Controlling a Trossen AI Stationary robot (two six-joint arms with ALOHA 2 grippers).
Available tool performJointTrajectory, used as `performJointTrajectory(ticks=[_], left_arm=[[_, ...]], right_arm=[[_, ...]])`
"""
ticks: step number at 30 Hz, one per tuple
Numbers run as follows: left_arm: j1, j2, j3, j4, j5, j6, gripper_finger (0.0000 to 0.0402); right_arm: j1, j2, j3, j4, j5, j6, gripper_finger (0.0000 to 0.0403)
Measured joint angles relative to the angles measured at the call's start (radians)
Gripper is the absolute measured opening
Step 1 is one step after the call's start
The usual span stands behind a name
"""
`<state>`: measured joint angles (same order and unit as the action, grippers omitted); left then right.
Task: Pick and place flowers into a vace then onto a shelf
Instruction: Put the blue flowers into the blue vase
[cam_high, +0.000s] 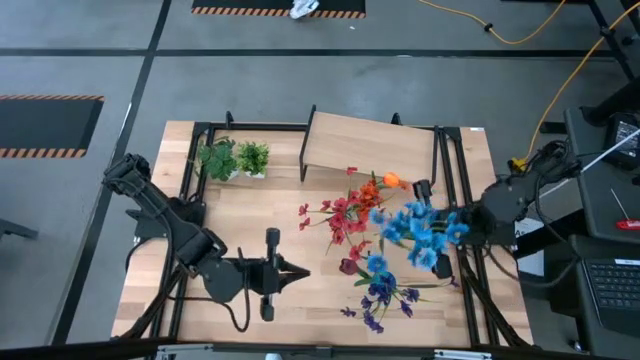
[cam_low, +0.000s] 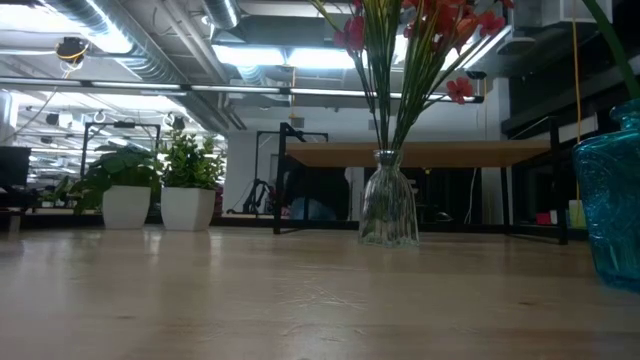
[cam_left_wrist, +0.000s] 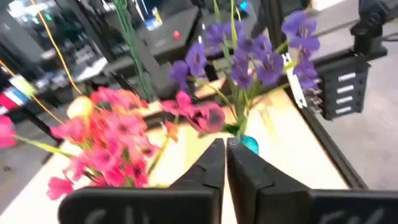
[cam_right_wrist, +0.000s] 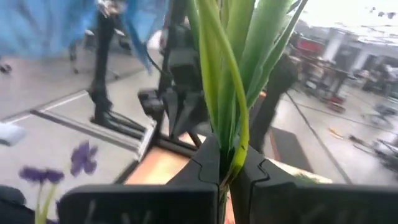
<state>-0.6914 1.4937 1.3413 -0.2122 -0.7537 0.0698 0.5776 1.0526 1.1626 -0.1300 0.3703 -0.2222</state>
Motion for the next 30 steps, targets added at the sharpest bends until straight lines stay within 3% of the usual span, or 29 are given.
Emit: performJointTrajectory(ticks=[5,10,21,26,30], left_arm=[[0.007,-0.009,-0.061,0.021,0.006,-0.015,0.0003],[0.023,-0.076,-0.202,0.138,0.072,-0.023,0.0001],[0.125,-0.250,-0.644,0.671,0.265,0.001,0.0003],[0.138,-0.261,-0.752,0.830,0.289,0.003,0.0001],[0.137,-0.261,-0.783,0.855,0.283,-0.014,0.0003]], right_arm=[[0.069,-0.038,-0.040,-0.051,0.153,-0.002,0.0008],[0.099,-0.105,-0.104,-0.062,0.153,0.020,0.0008],[0.120,-0.279,-0.336,0.012,0.152,0.157,0.0008],[0.180,-0.331,-0.438,0.143,0.153,0.165,0.0008],[0.229,-0.350,-0.547,0.277,0.153,0.163,0.0006]])
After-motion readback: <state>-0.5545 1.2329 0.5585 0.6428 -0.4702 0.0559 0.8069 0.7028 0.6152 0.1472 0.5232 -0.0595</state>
